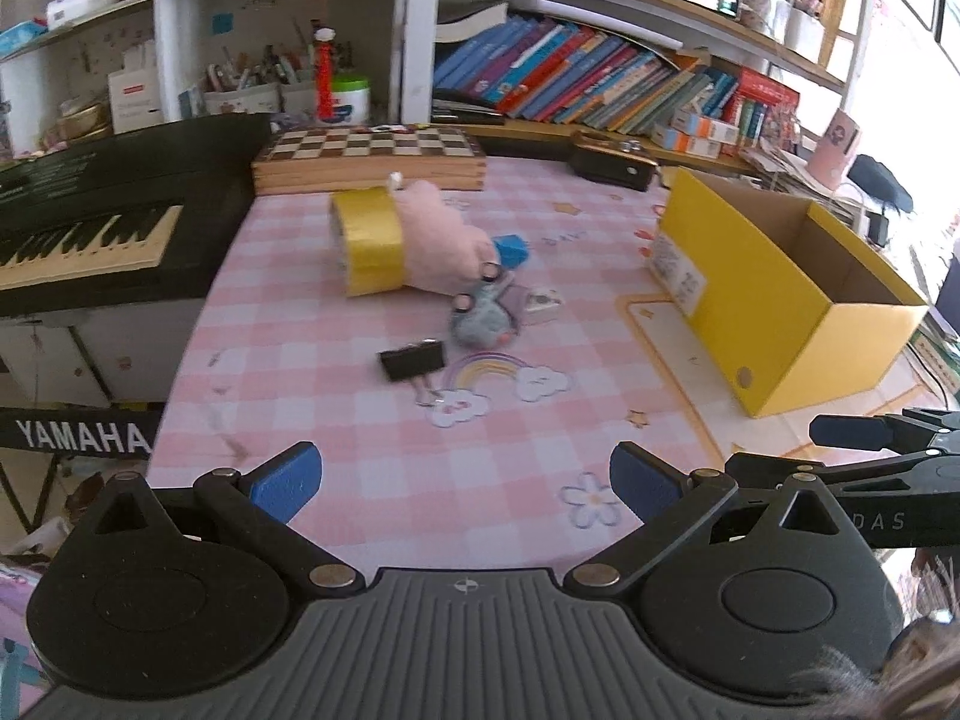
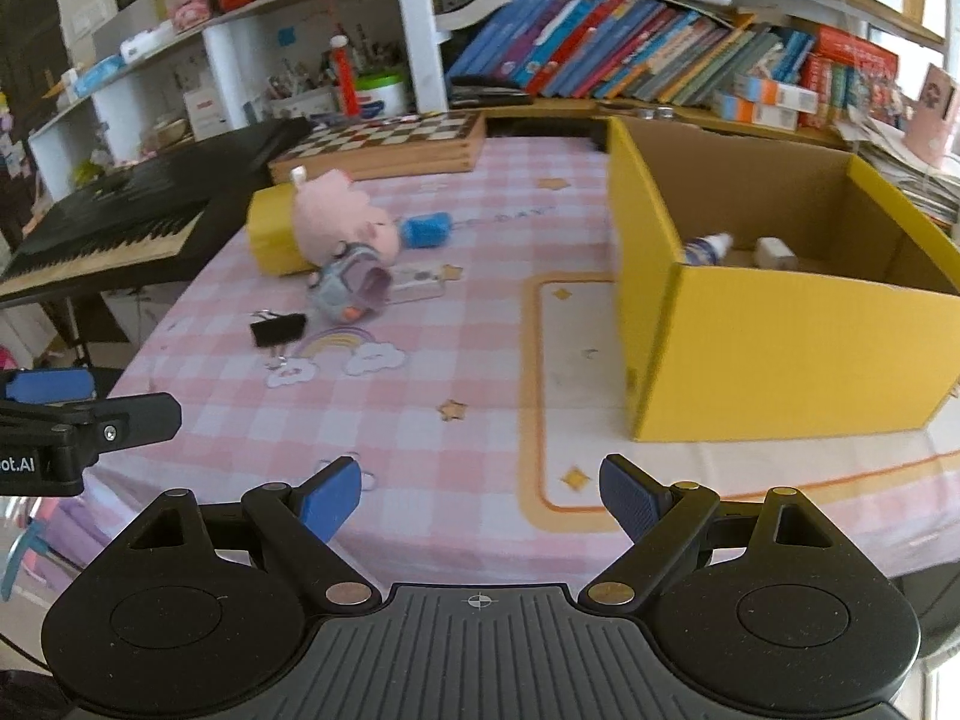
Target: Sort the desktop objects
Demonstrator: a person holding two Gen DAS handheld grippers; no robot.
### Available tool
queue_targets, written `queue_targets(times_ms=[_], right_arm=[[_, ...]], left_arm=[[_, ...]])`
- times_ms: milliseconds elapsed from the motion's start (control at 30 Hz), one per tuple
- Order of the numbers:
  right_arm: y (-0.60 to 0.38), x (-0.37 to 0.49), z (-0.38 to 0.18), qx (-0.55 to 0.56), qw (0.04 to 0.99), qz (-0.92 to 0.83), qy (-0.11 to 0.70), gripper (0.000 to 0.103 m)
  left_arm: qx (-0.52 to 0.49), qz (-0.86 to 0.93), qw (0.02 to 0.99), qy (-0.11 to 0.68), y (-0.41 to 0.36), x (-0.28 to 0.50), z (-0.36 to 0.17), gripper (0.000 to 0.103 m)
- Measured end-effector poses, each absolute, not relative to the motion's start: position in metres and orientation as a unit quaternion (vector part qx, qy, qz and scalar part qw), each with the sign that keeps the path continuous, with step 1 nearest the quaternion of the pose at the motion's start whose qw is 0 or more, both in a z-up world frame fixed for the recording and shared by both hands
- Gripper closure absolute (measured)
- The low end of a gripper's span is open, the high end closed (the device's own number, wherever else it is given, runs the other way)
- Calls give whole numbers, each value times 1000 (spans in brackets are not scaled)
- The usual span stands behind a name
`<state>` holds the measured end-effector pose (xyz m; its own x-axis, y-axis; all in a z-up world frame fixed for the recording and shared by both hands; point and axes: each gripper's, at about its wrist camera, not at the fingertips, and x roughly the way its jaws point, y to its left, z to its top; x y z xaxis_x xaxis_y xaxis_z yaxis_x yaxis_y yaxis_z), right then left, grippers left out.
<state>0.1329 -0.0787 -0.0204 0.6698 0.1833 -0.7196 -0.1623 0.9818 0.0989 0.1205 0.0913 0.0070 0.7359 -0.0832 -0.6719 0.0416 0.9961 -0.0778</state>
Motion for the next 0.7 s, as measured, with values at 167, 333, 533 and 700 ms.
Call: queue_targets(times_ms=[167,333,533,700], right_arm=[[-63,144,-23,11,911,105,399,14],[-52,155,-25,9,912,111,395,14],[-40,174,-28,1,914,120,387,14],[-32,188,-33,-6,913,127,387,14]], left_arm=[[-34,-24,931,364,110,126,5,0],[-52,-9,930,364,128,136,3,0],[-61,-4,930,362,138,154,-3,0],[-61,-4,930,362,141,171,-8,0]])
